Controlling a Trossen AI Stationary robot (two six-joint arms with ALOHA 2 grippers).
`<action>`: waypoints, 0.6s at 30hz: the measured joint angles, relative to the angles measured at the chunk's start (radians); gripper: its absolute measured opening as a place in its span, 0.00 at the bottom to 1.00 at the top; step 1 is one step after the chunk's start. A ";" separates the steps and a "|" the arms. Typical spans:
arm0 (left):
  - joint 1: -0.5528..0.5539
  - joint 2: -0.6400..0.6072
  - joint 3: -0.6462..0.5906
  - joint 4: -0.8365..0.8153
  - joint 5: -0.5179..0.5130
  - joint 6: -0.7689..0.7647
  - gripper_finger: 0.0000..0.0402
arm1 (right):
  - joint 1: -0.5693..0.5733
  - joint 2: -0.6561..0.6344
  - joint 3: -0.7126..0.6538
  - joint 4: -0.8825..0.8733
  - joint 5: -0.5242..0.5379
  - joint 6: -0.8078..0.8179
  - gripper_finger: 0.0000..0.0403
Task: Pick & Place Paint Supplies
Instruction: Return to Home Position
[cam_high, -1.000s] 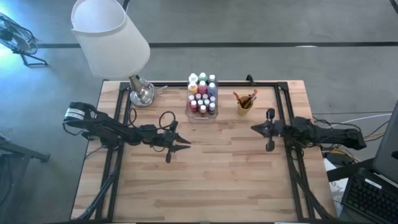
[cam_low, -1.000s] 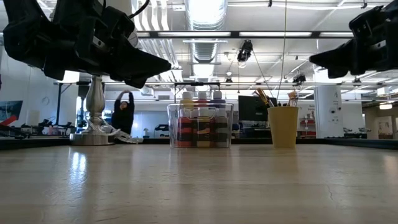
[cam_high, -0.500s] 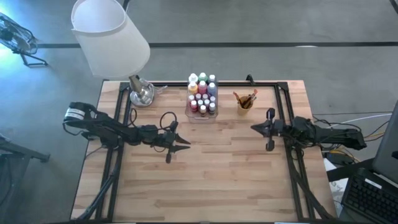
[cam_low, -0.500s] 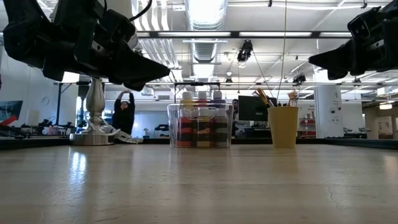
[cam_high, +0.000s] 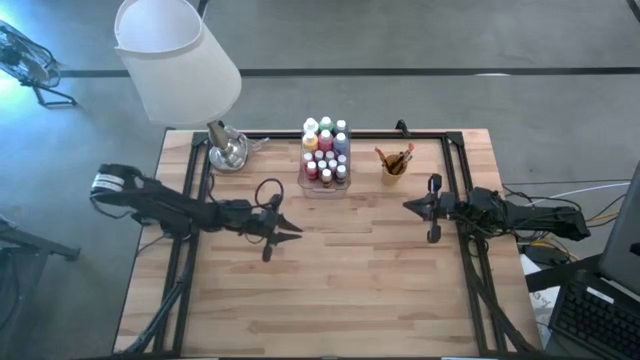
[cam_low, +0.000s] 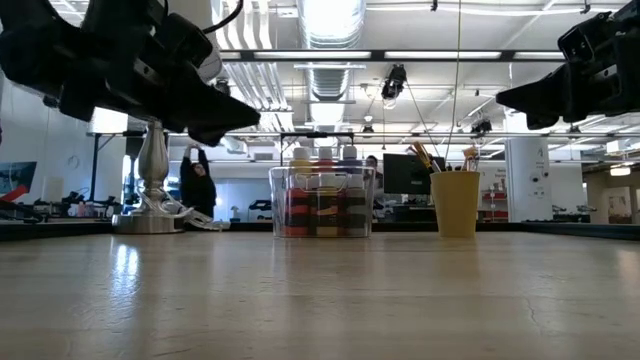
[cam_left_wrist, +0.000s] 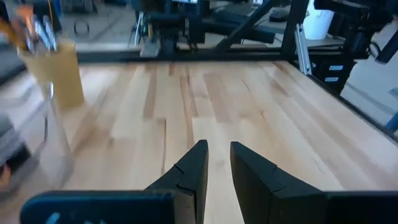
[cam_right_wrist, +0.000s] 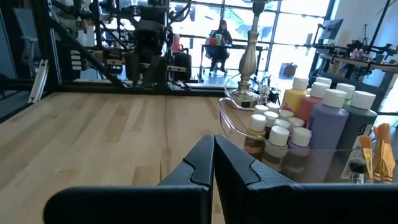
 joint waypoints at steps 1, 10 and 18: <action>0.000 -0.031 -0.003 -0.041 0.000 -0.030 0.18 | 0.000 0.000 0.000 0.000 0.000 0.000 0.02; -0.001 -0.357 -0.003 -0.401 0.013 0.050 0.18 | 0.000 0.000 0.000 0.000 0.000 0.000 0.02; 0.000 -0.596 -0.083 -0.527 0.022 0.059 0.18 | 0.000 0.000 0.000 0.000 0.000 0.000 0.02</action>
